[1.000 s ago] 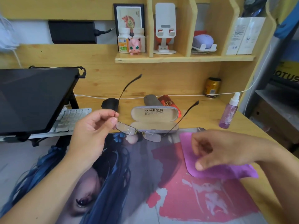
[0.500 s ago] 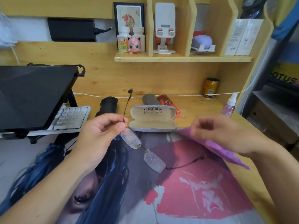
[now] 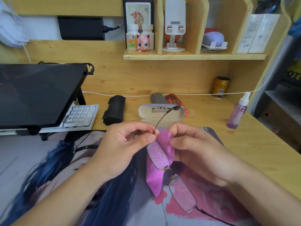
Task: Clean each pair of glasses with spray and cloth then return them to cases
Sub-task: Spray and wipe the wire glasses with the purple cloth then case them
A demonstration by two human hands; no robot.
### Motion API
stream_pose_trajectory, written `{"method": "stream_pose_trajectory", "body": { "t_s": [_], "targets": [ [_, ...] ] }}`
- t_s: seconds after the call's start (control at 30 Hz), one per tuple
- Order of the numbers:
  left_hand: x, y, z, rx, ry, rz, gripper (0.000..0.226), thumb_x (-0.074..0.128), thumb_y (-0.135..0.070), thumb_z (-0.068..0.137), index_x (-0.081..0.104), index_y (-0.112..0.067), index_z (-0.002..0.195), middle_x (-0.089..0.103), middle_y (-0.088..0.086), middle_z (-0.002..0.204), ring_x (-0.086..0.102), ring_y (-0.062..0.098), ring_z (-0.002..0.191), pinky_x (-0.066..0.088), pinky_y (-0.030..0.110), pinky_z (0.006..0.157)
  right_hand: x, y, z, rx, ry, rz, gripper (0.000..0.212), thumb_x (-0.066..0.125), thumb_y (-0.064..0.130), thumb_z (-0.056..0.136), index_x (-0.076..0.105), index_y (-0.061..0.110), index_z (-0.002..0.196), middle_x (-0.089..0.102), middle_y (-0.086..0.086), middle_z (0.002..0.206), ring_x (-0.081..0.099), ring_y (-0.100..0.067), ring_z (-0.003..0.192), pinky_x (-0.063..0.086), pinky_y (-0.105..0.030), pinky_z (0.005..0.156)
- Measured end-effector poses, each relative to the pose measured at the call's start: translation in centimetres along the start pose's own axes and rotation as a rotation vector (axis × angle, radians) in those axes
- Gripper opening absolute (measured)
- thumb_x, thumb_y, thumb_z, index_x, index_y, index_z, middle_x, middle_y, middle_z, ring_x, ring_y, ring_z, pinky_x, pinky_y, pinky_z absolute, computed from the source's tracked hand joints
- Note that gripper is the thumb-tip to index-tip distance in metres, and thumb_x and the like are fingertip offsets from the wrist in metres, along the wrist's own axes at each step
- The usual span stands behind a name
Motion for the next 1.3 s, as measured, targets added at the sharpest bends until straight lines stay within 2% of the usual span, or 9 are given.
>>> {"method": "stream_pose_trajectory", "body": {
  "t_s": [0.13,0.27,0.37,0.53,0.7,0.93,1.07,1.17,1.3],
  "targets": [
    [-0.1,-0.2,0.0,-0.001,-0.011,0.052,0.013,0.073,-0.031,0.078,0.079,-0.035,0.088,0.076,-0.009,0.090,0.067,0.009,0.089,0.052,0.021,0.084,-1.2,0.8,0.2,0.011,0.024,0.159,0.043,0.059,0.010,0.077,0.050,-0.021,0.105,0.050,-0.027,0.104,0.048,-0.035,0.094,0.045,-0.043,0.088],
    [-0.1,-0.1,0.0,-0.005,-0.043,0.048,0.014,0.073,-0.032,0.076,0.079,-0.036,0.088,0.076,-0.008,0.090,0.067,0.011,0.089,0.054,0.025,0.084,-0.5,0.2,0.2,0.019,0.059,0.122,0.020,0.051,0.009,0.089,0.067,-0.003,0.095,0.059,-0.021,0.101,0.057,-0.029,0.091,0.052,-0.039,0.083],
    [0.3,-0.2,0.0,-0.004,-0.042,0.032,0.014,0.075,-0.028,0.076,0.079,-0.035,0.088,0.076,-0.008,0.090,0.067,0.009,0.088,0.053,0.023,0.084,0.0,-0.8,0.4,-0.046,-0.063,-0.063,0.009,0.066,0.007,0.086,0.068,0.007,0.095,0.064,-0.011,0.095,0.055,-0.026,0.086,0.049,-0.036,0.079],
    [0.9,-0.4,-0.2,0.043,-0.004,0.094,0.010,0.074,-0.020,0.082,0.080,-0.026,0.088,0.074,-0.008,0.088,0.068,0.010,0.087,0.051,0.021,0.083,0.7,-1.0,0.2,0.086,-0.063,-0.114,0.025,0.077,0.006,0.076,0.063,0.003,0.097,0.066,-0.010,0.085,0.061,-0.021,0.074,0.051,-0.028,0.068],
    [1.2,-0.4,-0.3,0.045,0.023,0.119,0.012,0.076,-0.021,0.081,0.080,-0.028,0.090,0.071,-0.007,0.087,0.065,0.009,0.084,0.048,0.019,0.080,0.5,-0.5,-0.3,0.196,0.049,-0.243,0.002,0.074,0.006,0.087,0.073,0.008,0.087,0.066,-0.003,0.075,0.058,-0.015,0.068,0.046,-0.023,0.066],
    [1.5,-0.4,-0.3,0.019,0.023,0.125,0.012,0.071,-0.029,0.081,0.079,-0.033,0.089,0.071,-0.012,0.085,0.065,0.004,0.084,0.047,0.016,0.080,0.5,-0.4,-0.4,0.221,0.111,-0.116,0.026,0.069,-0.015,0.080,0.071,0.003,0.099,0.069,-0.006,0.079,0.064,-0.012,0.067,0.051,-0.020,0.063],
    [1.9,-0.5,-0.3,0.009,0.016,0.114,0.016,0.076,-0.016,0.082,0.078,-0.032,0.083,0.073,-0.012,0.084,0.066,0.004,0.082,0.048,0.015,0.078,1.0,-0.4,-0.4,0.169,0.061,-0.148,0.011,0.075,0.006,0.085,0.072,0.013,0.077,0.064,-0.004,0.068,0.056,-0.013,0.062,0.043,-0.023,0.063],
    [1.9,-0.5,-0.3,-0.018,-0.006,0.095,0.026,0.070,-0.010,0.082,0.078,-0.035,0.082,0.075,-0.012,0.084,0.068,0.003,0.083,0.051,0.017,0.078,1.0,-0.7,-0.3,0.116,0.014,-0.217,0.034,0.069,0.025,0.092,0.063,0.007,0.064,0.051,-0.008,0.058,0.043,-0.014,0.057,0.035,-0.024,0.061],
    [1.5,-0.6,-0.3,-0.029,-0.027,0.120,0.019,0.077,-0.020,0.078,0.078,-0.038,0.084,0.076,-0.009,0.087,0.069,0.006,0.086,0.053,0.020,0.081,0.8,-1.3,-0.1,0.142,0.021,-0.072,0.013,0.069,0.011,0.087,0.072,0.000,0.093,0.063,-0.017,0.085,0.057,-0.025,0.077,0.048,-0.035,0.075]
  ]
}}
Point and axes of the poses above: each hand's wrist, its own z-axis towards the middle knuckle, its own x-axis out of the palm, y = z × x, the point moved 1 cm from there along z, towards the middle knuckle
